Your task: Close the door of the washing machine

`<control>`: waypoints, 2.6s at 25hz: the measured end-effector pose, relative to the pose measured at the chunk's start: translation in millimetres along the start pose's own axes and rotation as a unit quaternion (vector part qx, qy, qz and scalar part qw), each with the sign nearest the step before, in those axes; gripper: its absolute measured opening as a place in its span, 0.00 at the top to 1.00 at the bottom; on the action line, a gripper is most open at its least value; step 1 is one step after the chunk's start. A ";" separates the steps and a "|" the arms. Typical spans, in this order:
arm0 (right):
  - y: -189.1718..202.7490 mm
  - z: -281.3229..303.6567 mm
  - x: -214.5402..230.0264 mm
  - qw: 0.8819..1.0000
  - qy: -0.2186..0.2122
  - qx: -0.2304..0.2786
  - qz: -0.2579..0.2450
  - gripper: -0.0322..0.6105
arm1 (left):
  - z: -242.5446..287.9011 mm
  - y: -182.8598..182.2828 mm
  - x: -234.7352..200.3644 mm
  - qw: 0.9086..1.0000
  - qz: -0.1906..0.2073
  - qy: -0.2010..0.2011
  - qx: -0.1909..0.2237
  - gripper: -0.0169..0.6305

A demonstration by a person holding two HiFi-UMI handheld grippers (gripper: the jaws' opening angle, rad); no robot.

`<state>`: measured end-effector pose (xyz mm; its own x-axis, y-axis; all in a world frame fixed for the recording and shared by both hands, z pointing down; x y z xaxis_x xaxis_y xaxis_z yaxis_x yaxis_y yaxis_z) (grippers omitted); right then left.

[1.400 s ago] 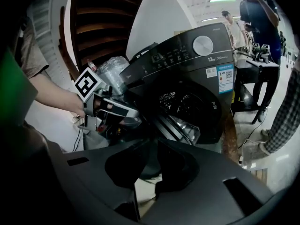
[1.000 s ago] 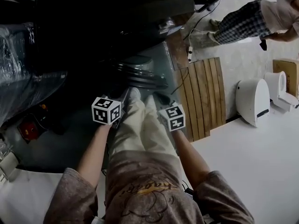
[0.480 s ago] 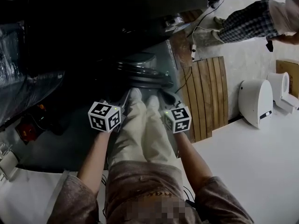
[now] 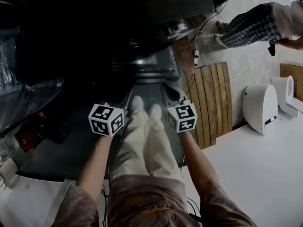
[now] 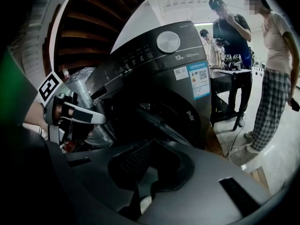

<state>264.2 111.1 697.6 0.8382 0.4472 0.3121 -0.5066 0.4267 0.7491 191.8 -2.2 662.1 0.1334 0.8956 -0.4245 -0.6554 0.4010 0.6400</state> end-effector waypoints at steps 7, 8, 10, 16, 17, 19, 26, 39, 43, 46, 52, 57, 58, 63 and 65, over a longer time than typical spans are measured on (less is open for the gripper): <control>-38.0 28.1 25.1 1.000 0.012 0.017 -0.017 0.95 | 18.8 -27.6 -11.6 0.999 0.011 -0.014 0.030 0.97; -42.9 32.3 28.1 1.000 0.013 0.020 -0.017 0.95 | 21.0 -31.2 -13.5 0.999 0.010 -0.017 0.034 0.97; -52.5 41.2 34.1 0.999 0.013 0.024 -0.022 0.95 | 25.3 -38.9 -17.6 0.999 0.009 -0.020 0.040 0.97; -80.5 64.4 45.1 0.998 0.002 0.027 -0.056 0.95 | 36.8 -56.0 -26.2 0.999 0.021 -0.019 0.045 0.97; -81.4 64.6 45.6 0.998 -0.001 0.028 -0.059 0.95 | 37.7 -56.5 -25.8 0.998 0.022 -0.017 0.048 0.97; -81.4 64.8 45.3 0.998 -0.005 0.029 -0.054 0.95 | 37.9 -57.0 -26.2 0.998 0.019 -0.017 0.057 0.97; -83.7 66.8 47.9 0.998 0.001 0.037 -0.047 0.95 | 43.3 -58.4 -25.2 0.998 -0.004 -0.010 0.057 0.97; -92.2 66.2 41.9 0.999 -0.007 0.026 -0.038 0.95 | 42.9 -63.4 -21.7 0.998 -0.002 -0.015 0.067 0.97; -108.0 43.0 19.5 0.999 -0.018 0.040 -0.028 0.95 | 25.8 -73.7 -2.1 0.997 0.009 -0.009 0.070 0.97; -118.4 16.9 2.2 0.998 -0.026 0.048 -0.029 0.95 | 3.9 -85.1 14.8 0.997 0.008 -0.004 0.078 0.97; -167.9 -43.4 -33.9 0.995 -0.040 0.076 -0.044 0.95 | -47.9 -127.8 54.0 0.993 0.007 0.026 0.114 0.97; -218.8 -100.1 -67.4 0.989 -0.057 0.113 -0.078 0.95 | -98.6 -168.1 90.8 0.988 0.037 0.043 0.147 0.97; -229.6 -109.2 -73.3 0.987 -0.060 0.123 -0.086 0.95 | -108.3 -176.9 96.9 0.986 0.047 0.044 0.154 0.97; -263.9 -156.0 -106.5 0.978 -0.084 0.166 -0.090 0.95 | -156.6 -206.0 130.6 0.979 0.076 0.051 0.182 0.97; -271.2 -172.6 -119.3 0.975 -0.089 0.175 -0.101 0.95 | -174.2 -212.0 144.4 0.977 0.082 0.055 0.190 0.97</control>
<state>266.8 77.7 356.4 0.9514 0.2242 0.2114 -0.2543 0.1841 0.9494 220.5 8.5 353.6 -0.0447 0.9362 -0.3487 -0.3356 0.3147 0.8879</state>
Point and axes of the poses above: the fingertips, and each gripper's own axes: z forward along the fingers, x to its right, y out of its underside, the point moved 1 cm from there along -z, backward along the fingers, and after that the axes turned 3 degrees about -y, right-handed, at the moved point
